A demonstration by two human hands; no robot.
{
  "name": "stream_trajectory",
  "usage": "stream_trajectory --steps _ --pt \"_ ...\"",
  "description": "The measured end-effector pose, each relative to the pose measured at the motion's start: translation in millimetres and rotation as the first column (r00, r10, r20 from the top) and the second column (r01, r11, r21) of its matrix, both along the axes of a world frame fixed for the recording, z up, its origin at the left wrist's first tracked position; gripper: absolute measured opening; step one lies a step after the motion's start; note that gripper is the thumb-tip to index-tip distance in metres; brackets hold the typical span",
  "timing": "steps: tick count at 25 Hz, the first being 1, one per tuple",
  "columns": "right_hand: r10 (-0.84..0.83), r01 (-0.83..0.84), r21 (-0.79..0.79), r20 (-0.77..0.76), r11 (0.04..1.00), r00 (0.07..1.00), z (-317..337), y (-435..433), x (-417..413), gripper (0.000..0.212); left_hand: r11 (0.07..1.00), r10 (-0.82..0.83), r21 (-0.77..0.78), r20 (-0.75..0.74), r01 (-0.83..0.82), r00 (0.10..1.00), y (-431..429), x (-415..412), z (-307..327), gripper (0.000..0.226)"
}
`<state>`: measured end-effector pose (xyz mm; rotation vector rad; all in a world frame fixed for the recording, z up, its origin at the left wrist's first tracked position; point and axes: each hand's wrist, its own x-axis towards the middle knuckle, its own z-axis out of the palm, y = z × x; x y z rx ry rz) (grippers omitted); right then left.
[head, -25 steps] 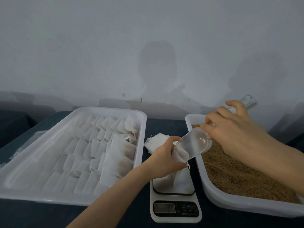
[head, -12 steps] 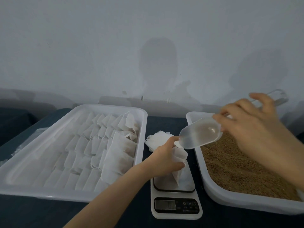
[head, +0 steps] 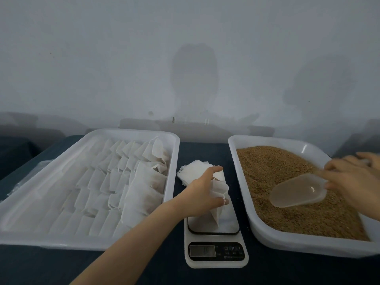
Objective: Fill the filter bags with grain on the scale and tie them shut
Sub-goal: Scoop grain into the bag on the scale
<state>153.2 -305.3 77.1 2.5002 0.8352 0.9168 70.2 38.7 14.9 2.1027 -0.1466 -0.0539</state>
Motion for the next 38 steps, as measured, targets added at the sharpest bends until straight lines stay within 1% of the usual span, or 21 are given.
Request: stream_trajectory --steps 6,11,13,16,17,19,21,23,26,28,29,31,32,34,35,37,38 --pt "0.028 -0.028 0.001 -0.070 1.000 0.997 -17.1 2.8 -16.3 0.061 0.999 0.008 -0.031 -0.023 -0.009 1.000 -1.6 0.8 2.2 0.089" --pt "0.054 -0.050 0.041 -0.106 0.998 0.993 -24.7 14.8 -26.3 0.053 0.999 0.012 -0.042 -0.039 -0.013 0.999 -3.2 0.8 0.1 0.076" --pt "0.051 -0.042 0.068 -0.142 0.997 0.989 -29.1 18.1 -30.2 0.051 1.000 0.021 -0.014 -0.024 -0.022 0.999 -2.7 1.9 -1.2 0.072" --pt "0.061 -0.031 0.136 -0.223 0.990 0.973 -38.0 21.7 -35.1 0.045 0.999 0.049 -0.005 -0.021 -0.049 0.999 -1.6 3.9 -1.6 0.071" --pt "0.063 -0.022 0.157 -0.260 0.987 0.964 -40.8 21.8 -35.8 0.041 0.998 0.057 0.007 -0.022 -0.057 0.998 -1.7 4.5 -1.6 0.071" --pt "0.009 0.065 0.182 -0.377 0.981 0.926 -43.4 23.1 -37.7 0.033 0.997 0.066 0.052 -0.030 -0.065 0.997 -1.1 5.0 -2.1 0.070" --pt "-0.053 0.163 0.179 -0.500 0.970 0.864 -45.5 21.7 -35.1 0.031 0.993 0.070 0.100 -0.044 -0.066 0.997 -1.2 4.8 -2.3 0.067" --pt "-0.048 0.209 0.219 -0.573 0.953 0.818 -46.6 17.0 -32.0 0.030 0.990 0.078 0.119 -0.064 -0.070 0.995 -1.8 4.5 -2.1 0.066" --pt "-0.048 0.264 0.281 -0.596 0.923 0.801 -46.5 9.4 -30.2 0.028 0.989 0.076 0.137 -0.105 -0.061 0.992 -2.2 3.5 -1.0 0.065" --pt "-0.030 0.293 0.330 -0.618 0.897 0.786 -45.3 4.7 -31.1 0.027 0.991 0.060 0.130 -0.125 -0.044 0.990 -2.4 2.5 1.1 0.059" --pt "0.000 0.307 0.361 -0.647 0.881 0.762 -44.1 2.8 -32.7 0.028 0.992 0.050 0.123 -0.132 -0.034 0.990 -2.8 1.6 2.6 0.056" --pt "0.049 0.341 0.406 -0.700 0.848 0.712 -42.5 -0.8 -36.4 0.038 0.992 0.028 0.126 -0.137 -0.011 0.990 -3.2 -0.6 4.9 0.050" --pt "0.061 0.354 0.415 -0.715 0.838 0.696 -42.2 -2.6 -38.8 0.035 0.992 0.019 0.130 -0.130 -0.002 0.991 -3.5 -1.5 5.7 0.049" --pt "0.087 0.343 0.441 -0.708 0.829 0.701 -50.0 -12.1 -34.2 0.019 0.991 0.005 0.130 -0.109 0.009 0.994 -3.7 -3.4 7.0 0.045" --pt "0.095 0.348 0.461 -0.702 0.816 0.706 -52.2 -15.3 -31.8 0.023 0.991 0.001 0.130 -0.102 0.013 0.995 -3.9 -4.1 7.4 0.044" --pt "0.075 0.342 0.469 -0.670 0.814 0.739 -52.7 -17.2 -31.7 0.041 0.990 -0.004 0.137 -0.096 0.018 0.995 -4.0 -4.7 7.6 0.046" --pt "0.067 0.352 0.464 -0.675 0.813 0.735 -48.9 -15.3 -32.2 0.046 0.990 -0.005 0.139 -0.093 0.018 0.996 -4.0 -4.6 7.4 0.047"
